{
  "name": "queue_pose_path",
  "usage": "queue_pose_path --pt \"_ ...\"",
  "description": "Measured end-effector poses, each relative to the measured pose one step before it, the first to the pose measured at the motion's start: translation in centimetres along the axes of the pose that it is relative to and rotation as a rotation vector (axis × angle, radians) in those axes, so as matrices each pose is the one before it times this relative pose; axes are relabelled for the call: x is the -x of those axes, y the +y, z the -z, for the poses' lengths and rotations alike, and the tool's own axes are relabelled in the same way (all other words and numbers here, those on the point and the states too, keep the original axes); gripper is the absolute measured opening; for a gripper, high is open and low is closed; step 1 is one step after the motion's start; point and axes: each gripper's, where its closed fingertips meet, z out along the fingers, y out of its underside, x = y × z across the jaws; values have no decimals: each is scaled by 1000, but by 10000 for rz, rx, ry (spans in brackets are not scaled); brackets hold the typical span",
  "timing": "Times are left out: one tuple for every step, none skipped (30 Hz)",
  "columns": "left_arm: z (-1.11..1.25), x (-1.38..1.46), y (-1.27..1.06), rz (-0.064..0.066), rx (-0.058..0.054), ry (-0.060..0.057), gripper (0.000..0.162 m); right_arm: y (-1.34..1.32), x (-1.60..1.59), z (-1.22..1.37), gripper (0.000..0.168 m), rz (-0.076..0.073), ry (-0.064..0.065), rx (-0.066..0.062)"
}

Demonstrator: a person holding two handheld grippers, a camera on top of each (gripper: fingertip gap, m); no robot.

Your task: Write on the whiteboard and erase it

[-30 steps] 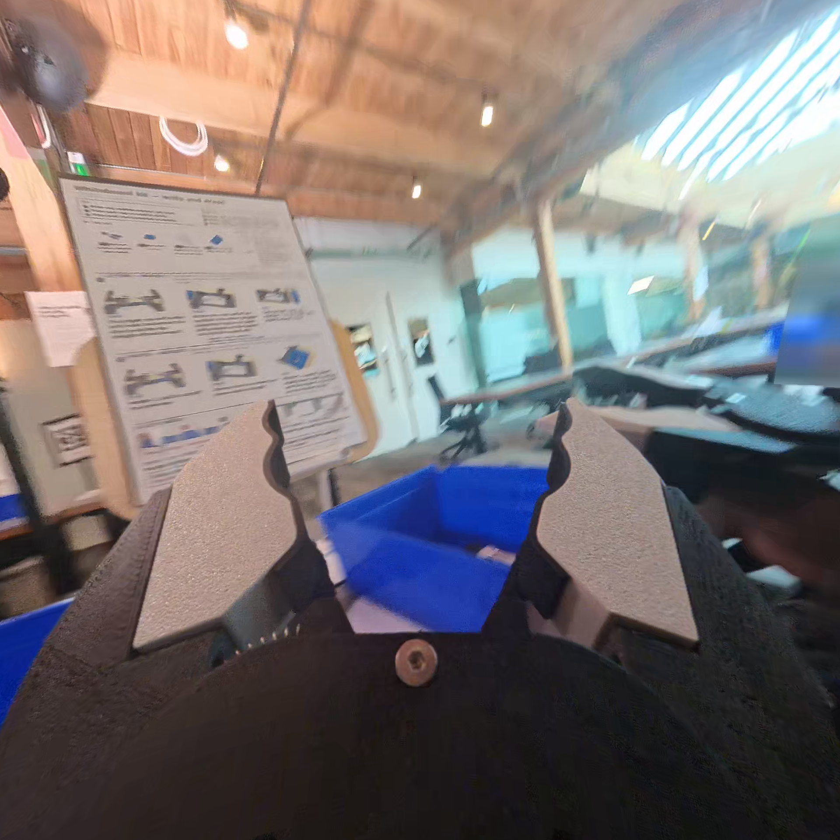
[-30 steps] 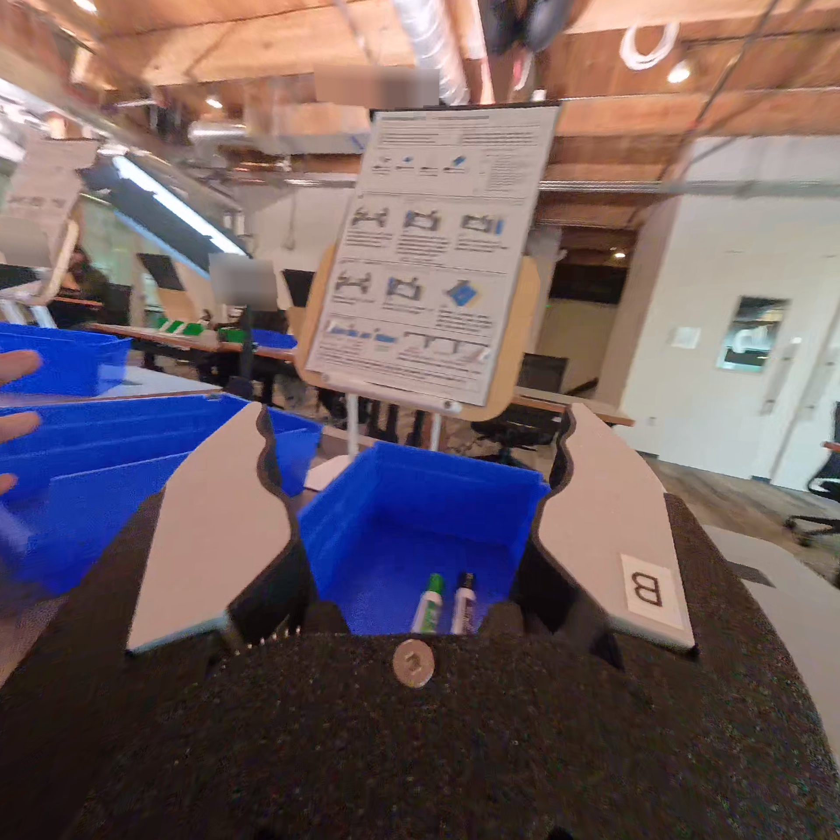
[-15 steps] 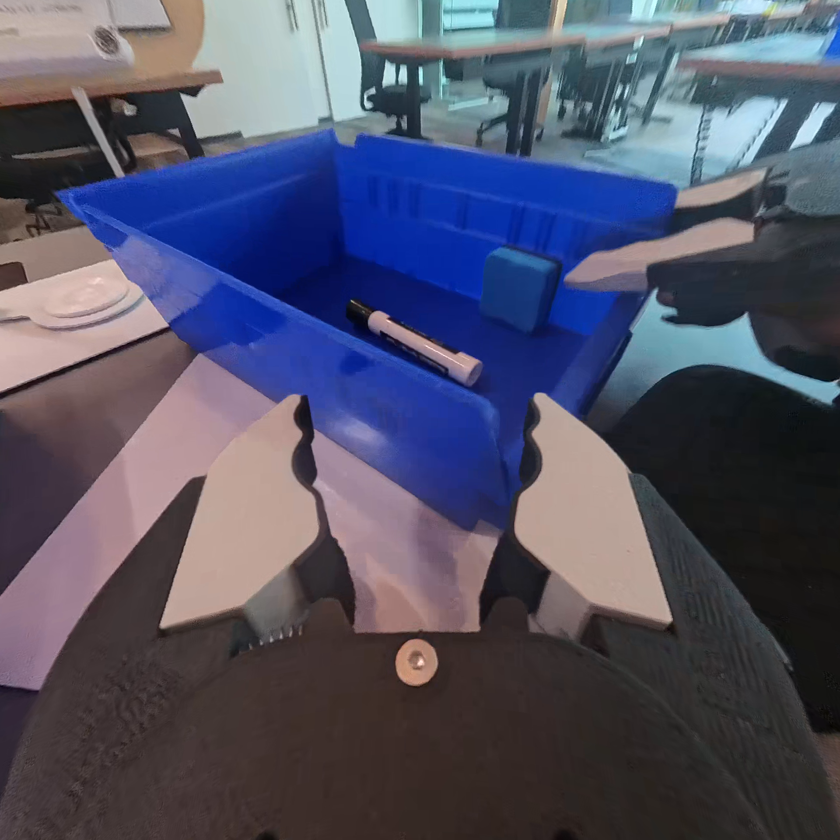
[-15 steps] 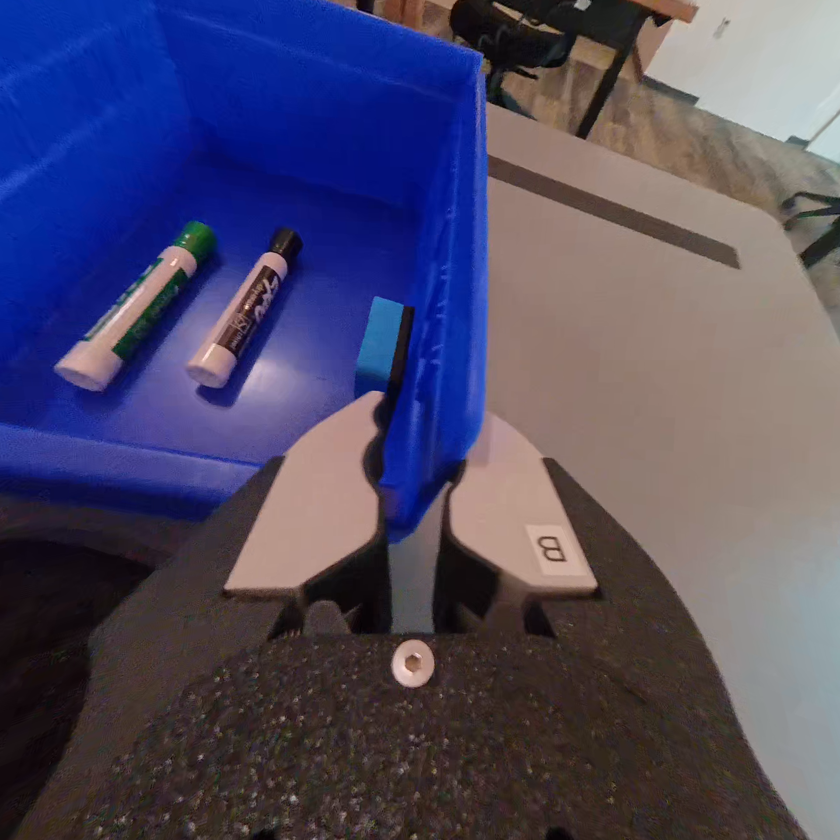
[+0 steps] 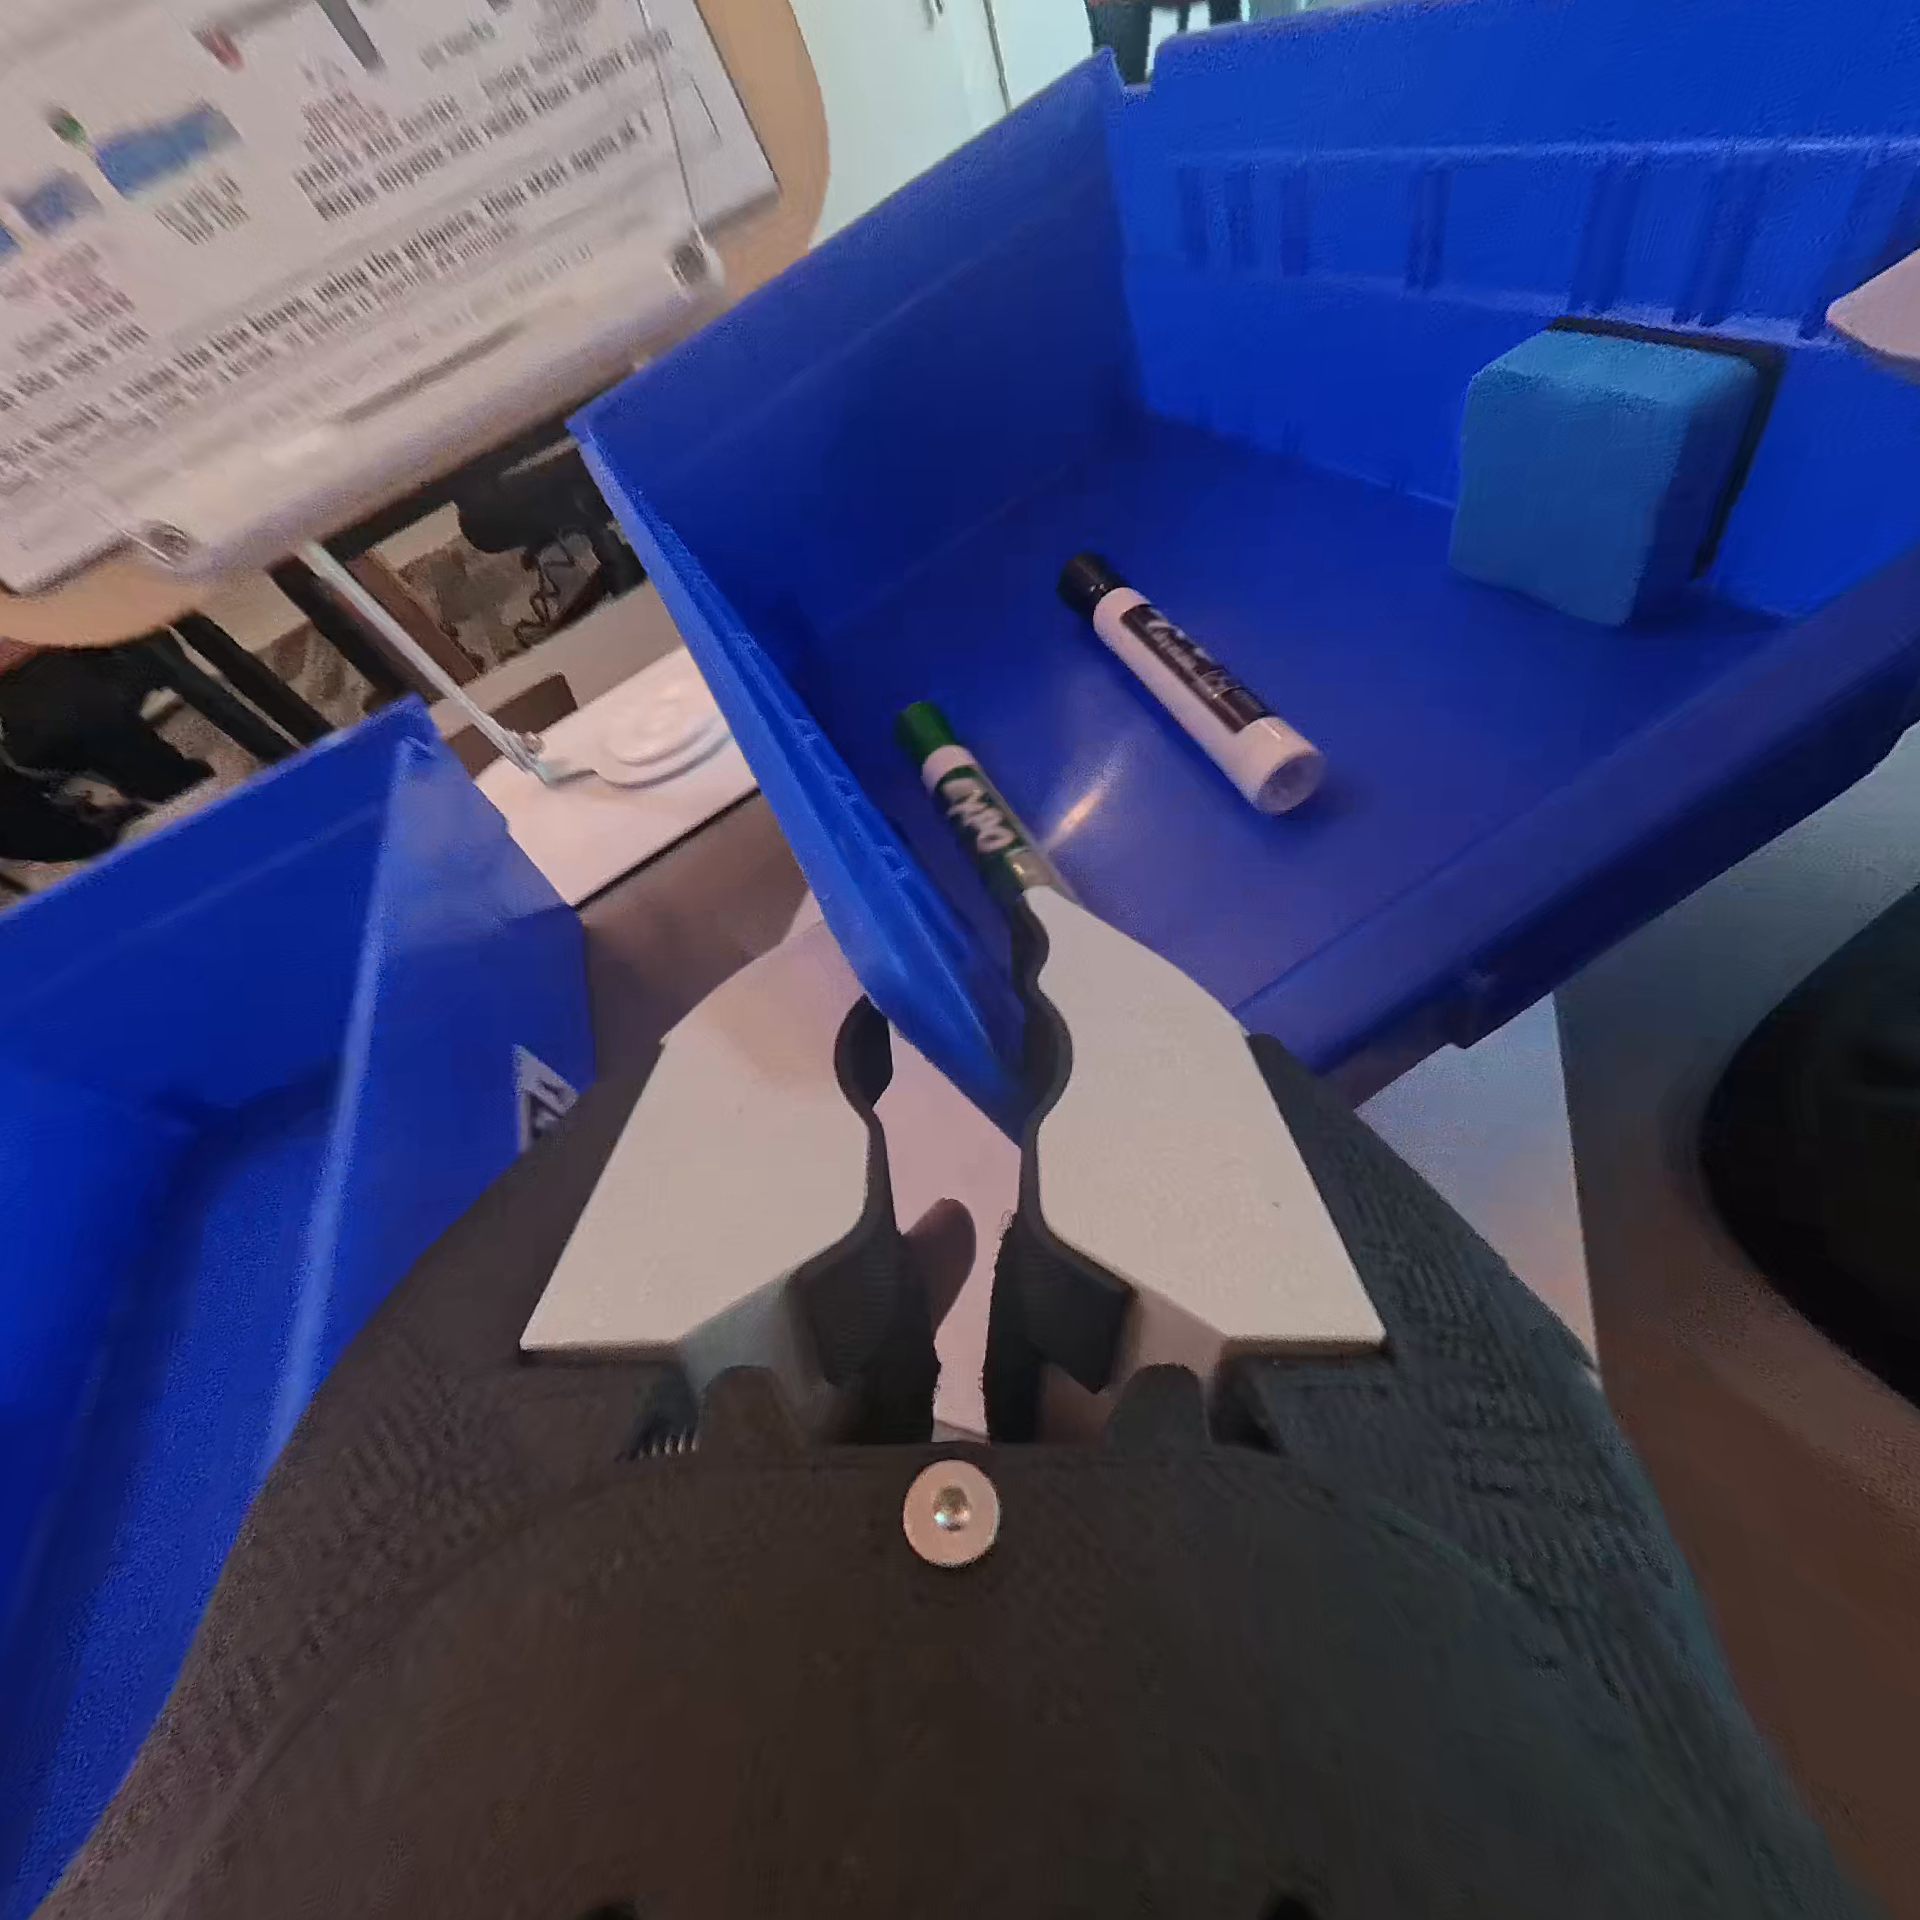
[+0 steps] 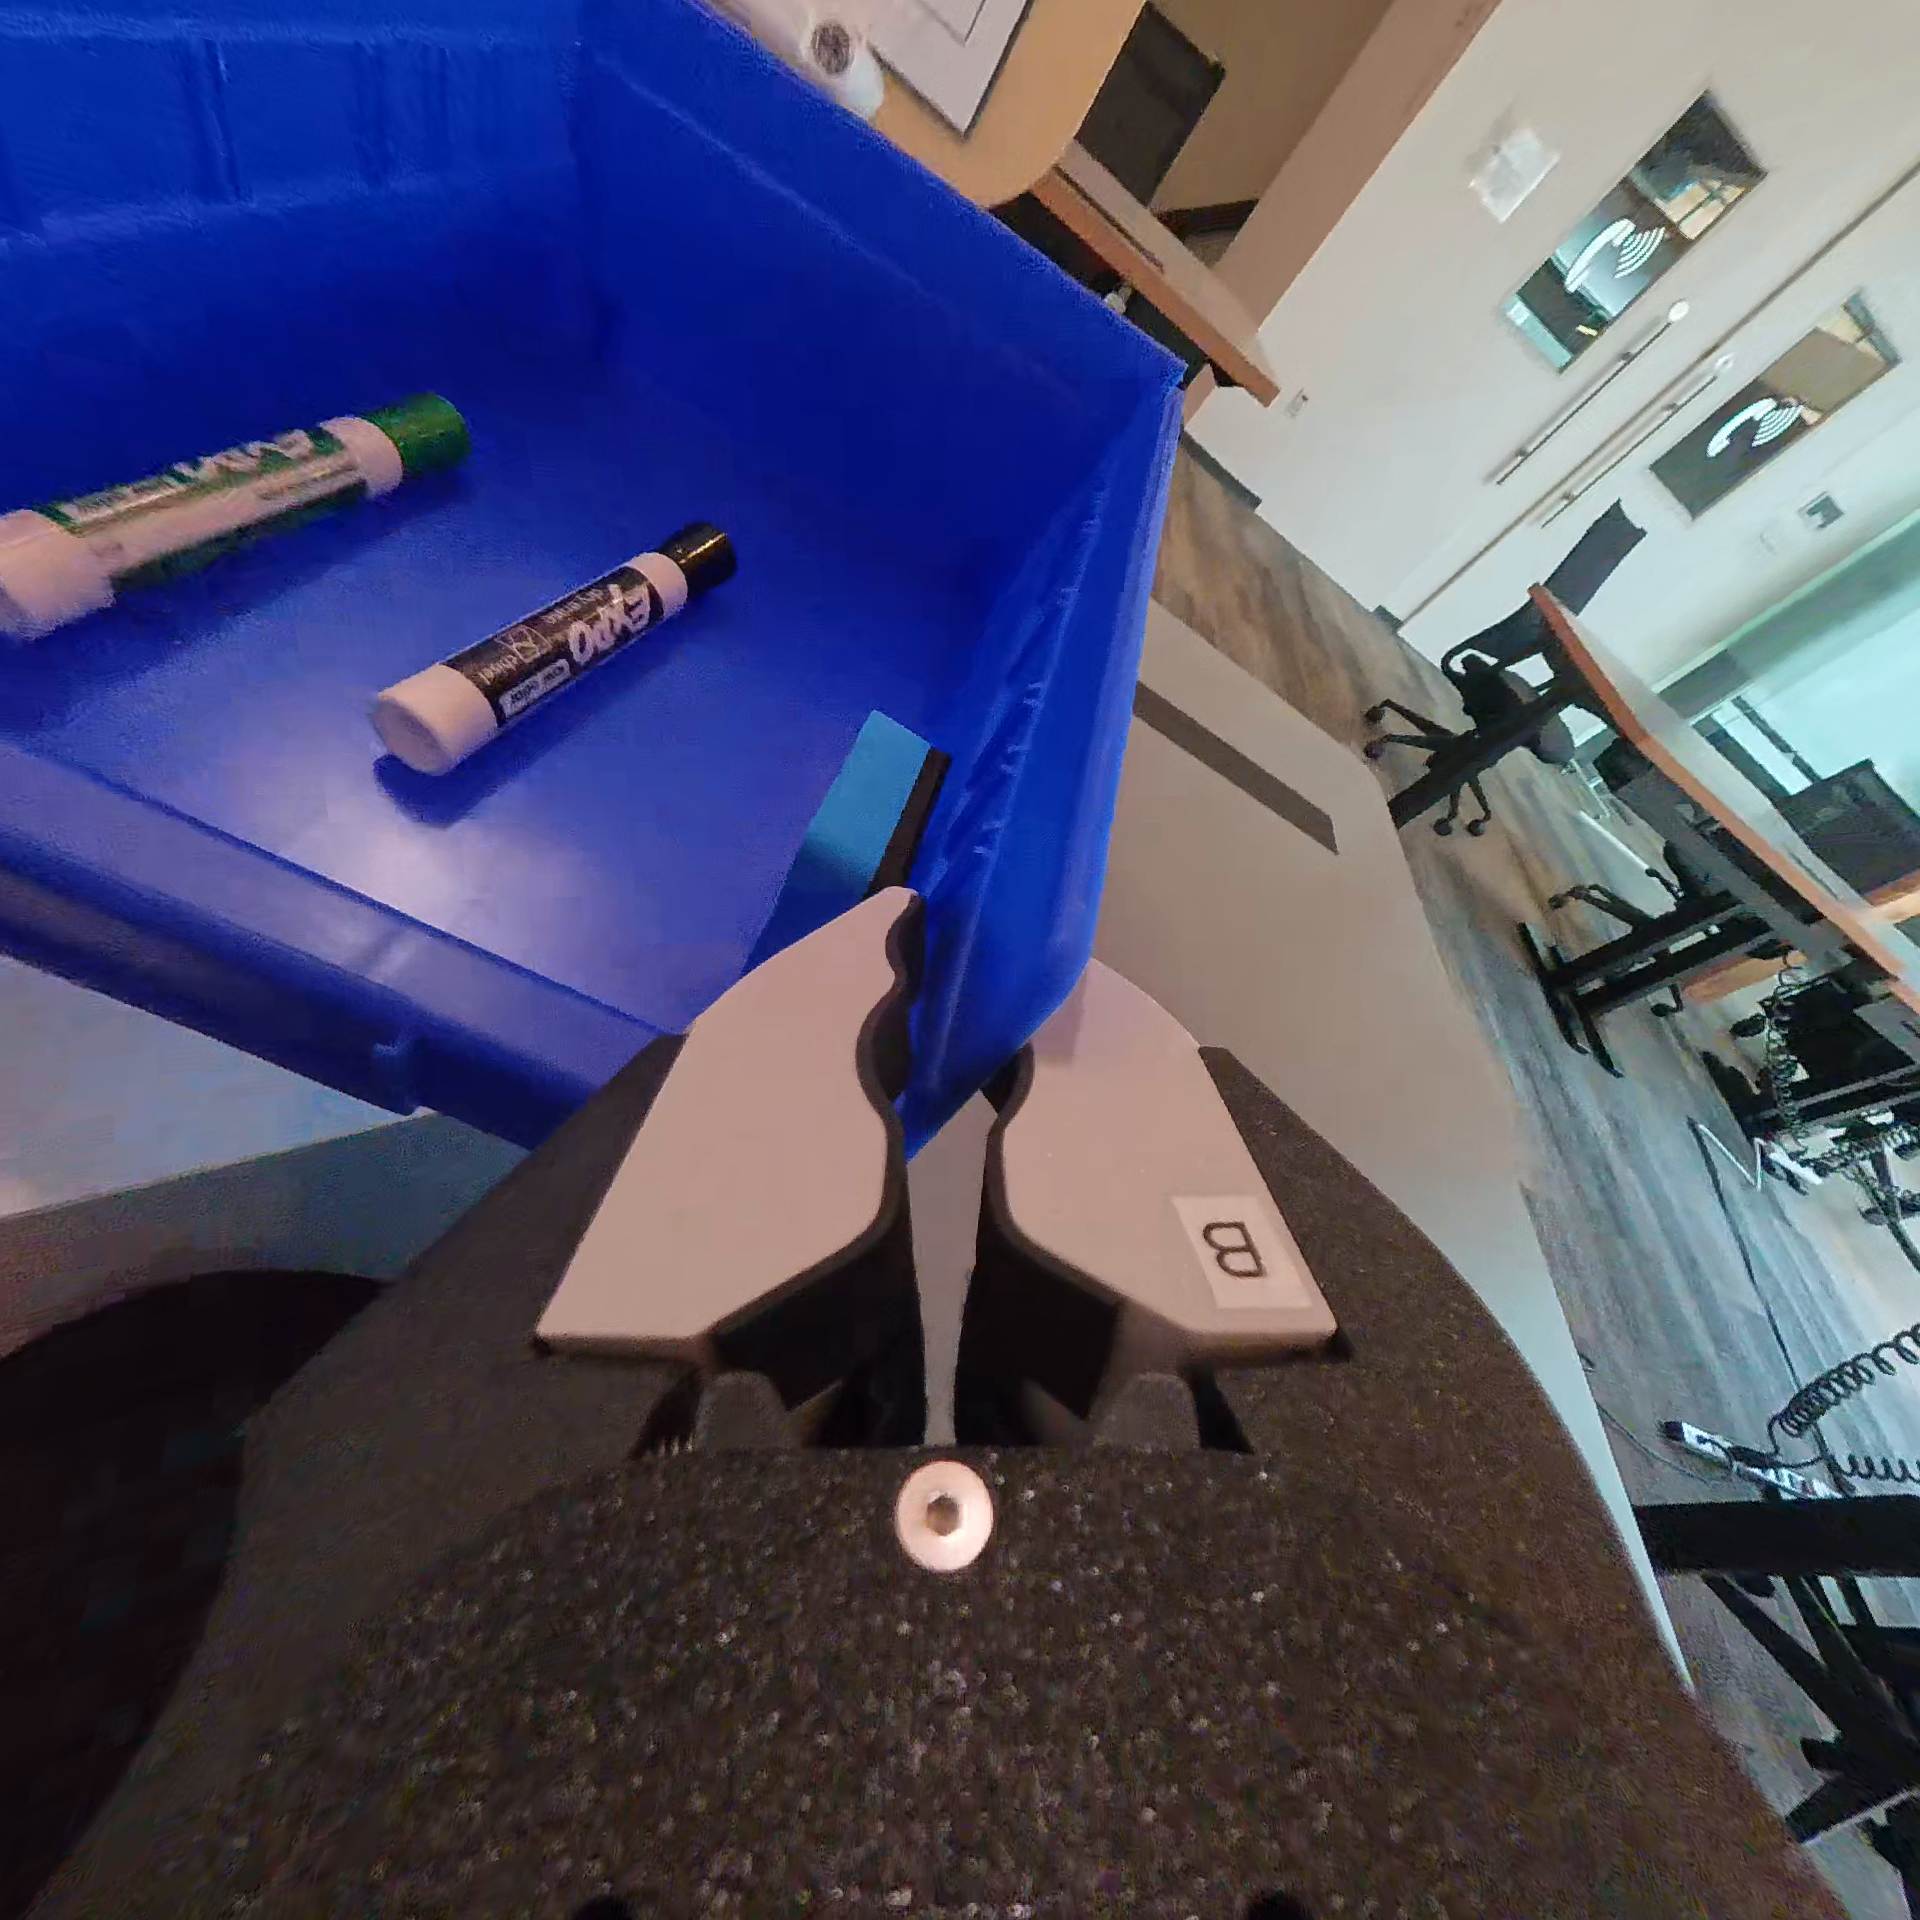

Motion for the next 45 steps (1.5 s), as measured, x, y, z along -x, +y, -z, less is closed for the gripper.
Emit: queue_pose_path --pt "797 399 -783 -40 -118 -52 21 -885 -147 673 8 -74 25 -159" --pt "830 475 -717 -61 -35 -57 21 -905 -51 716 8 -35 2 -129" --pt "892 596 -755 -87 -11 -47 21 -979 72 620 9 32 -11 -97" --pt "849 646 -566 -10 -14 -4 21 -1008 160 533 9 66 -16 -89" --pt "800 692 -465 64 13 33 21 -1055 225 476 9 54 -42 -96" --pt "823 776 -432 14 35 6 21 -1065 262 437 9 54 -34 -129" --pt "850 789 -348 -8 38 -29 21 -1070 360 340 9 32 -52 -100" --pt "865 905 -293 -65 6 -123 21 -1122 467 235 9 -10 -75 -180" --pt "799 961 -278 -72 -56 -185 21 -1072 543 159 9 10 -76 -219" --pt "931 1096 -209 -48 -62 -223 21 -1146 637 79 9 57 -58 -213" --pt "908 1117 -100 -24 -13 -231 21 -1199 691 63 9 38 -64 -212" --pt "859 1094 41 -29 17 -250 21 -1236 752 -16 9 -15 -118 -221" --pt "901 1213 121 18 -3 -260 21 -1185 801 -94 9 -40 -164 -235" --pt "896 1324 195 36 -18 -300 21 -1295 1004 -358 9 -24 -200 -267" --pt "850 1411 322 -9 13 -378 21 -1343 1194 -570 9 9 -228 -296" --pt "812 1675 466 1 61 -447 21 -1287 1308 -698 9 35 -246 -297" --pt "766 1775 615 22 99 -472 20 -1357 1511 -931 9 25 -282 -300" --pt "733 1918 693 19 132 -468 21 -1317 1633 -990 9 -14 -350 -326" --pt "758 1930 748 37 136 -438 21 -1253 1750 -1061 8 -56 -382 -317" --pt "754 1951 794 -16 156 -460 21 -1151 1797 -1084 9 -40 -375 -280" --pt "720 1885 873 -55 195 -448 21 -1097 1809 -1100 9 -48 -351 -280" --pt "666 1849 933 -46 205 -422 21 -1025 1776 -1041 9 -133 -347 -298" --pt "623 1773 953 -48 160 -374 21 -897 1847 -996 9 -177 -344 -289" --pt "579 1766 980 -55 141 -337 21 -747 1866 -959 8 -119 -280 -255" --pt "546 1679 1028 -87 157 -323 21 -613 1895 -853 9 -27 -220 -229" --pt "480 1684 1113 -104 174 -355 20 -451 1951 -844 9 99 -211 -213" --pt "410 1571 1179 -17 187 -318 19 -363 1910 -737 10 148 -202 -199" --pt "396 1366 1151 50 168 -235 18 -214 1834 -646 11 72 -233 -128" --pt "324 1209 1120 103 161 -187 18 -154 1753 -534 11 -74 -289 -72" --pt "339 1031 1081 120 169 -163 17 -91 1571 -482 11 -130 -270 -29" --pt "310 848 1095 90 201 -144 17 46 1402 -469 11 -77 -252 36" --pt "248 671 1121 26 226 -128 16 197 1269 -487 11 8 -269 128" --pt "217 473 1094 37 223 -91 16 294 1136 -445 11 49 -266 176" --pt "156 285 1069 80 220 -34 16 324 945 -390 11 18 -242 147" --pt "42 133 1034 95 208 22 17 386 859 -286 11 22 -201 147" --pt "-62 47 1010 115 179 51 17 431 716 -234 12 79 -144 164" --pt "-160 -40 944 132 158 83 16 454 587 -161 12 101 -91 162" --pt "-195 -104 863 111 160 82 16 504 543 -109 12 99 -99 169" --pt "-170 -128 776 69 137 44 16 574 528 -44 13 88 -131 173" --pt "-159 -162 690 48 114 38 16 636 609 5 14 56 -140 190" --pt "-144 -178 648 45 117 29 15 731 561 1 14 100 -133 212" --pt "-178 -231 570 19 107 36 14 769 520 -25 15 128 -104 244" --pt "-167 -267 504 1 98 52 13 784 452 -13 15 112 -95 268" --pt "-207 -291 465 -42 105 66 13 704 380 7 16 91 -96 241" --pt "-257 -326 460 -37 117 80 13 568 301 27 15 -13 -107 181"
